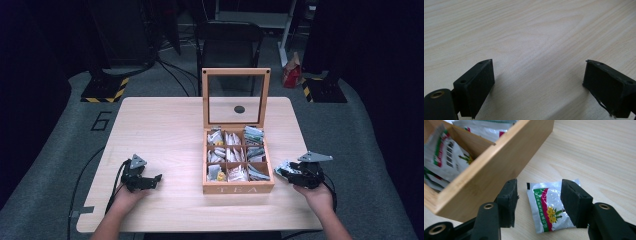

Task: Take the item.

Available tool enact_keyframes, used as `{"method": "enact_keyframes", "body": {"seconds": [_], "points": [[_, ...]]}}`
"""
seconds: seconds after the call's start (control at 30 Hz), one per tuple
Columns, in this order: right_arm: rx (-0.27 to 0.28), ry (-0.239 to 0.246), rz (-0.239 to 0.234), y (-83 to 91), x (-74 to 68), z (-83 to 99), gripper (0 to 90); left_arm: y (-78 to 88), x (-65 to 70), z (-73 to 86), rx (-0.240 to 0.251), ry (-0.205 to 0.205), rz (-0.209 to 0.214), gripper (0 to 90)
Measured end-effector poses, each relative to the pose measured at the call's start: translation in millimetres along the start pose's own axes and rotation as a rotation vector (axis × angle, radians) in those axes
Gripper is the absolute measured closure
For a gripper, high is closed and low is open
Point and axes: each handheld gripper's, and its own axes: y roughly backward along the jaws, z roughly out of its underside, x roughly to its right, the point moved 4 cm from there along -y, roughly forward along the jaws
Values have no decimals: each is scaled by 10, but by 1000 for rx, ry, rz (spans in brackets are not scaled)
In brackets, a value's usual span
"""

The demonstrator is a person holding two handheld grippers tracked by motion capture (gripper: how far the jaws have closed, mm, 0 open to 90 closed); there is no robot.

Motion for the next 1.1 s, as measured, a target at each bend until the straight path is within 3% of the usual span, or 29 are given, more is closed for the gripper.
{"method": "enact_keyframes", "body": {"seconds": [0.27, 0.37, 0.5, 0.7, 0.83, 1.1], "points": [[15, 26, -4, 145, -78, -74, 464, -2, -1, -1, 3, 1, -1, 95], [26, 15, 1, 183, -118, -99, 462, 0, 2, 0, 1, 3, 1, 95], [33, 42, 16, 211, -174, -104, 462, -2, 0, -1, 3, 1, -1, 95], [44, 28, 17, 226, -265, -77, 461, -2, 1, -1, 3, 2, 0, 96], [44, 44, 21, 228, -316, -64, 460, -2, 0, -2, 4, 1, -1, 95], [52, 102, 86, 186, -318, 45, 457, -1, 2, 0, 1, 3, 0, 96]]}}
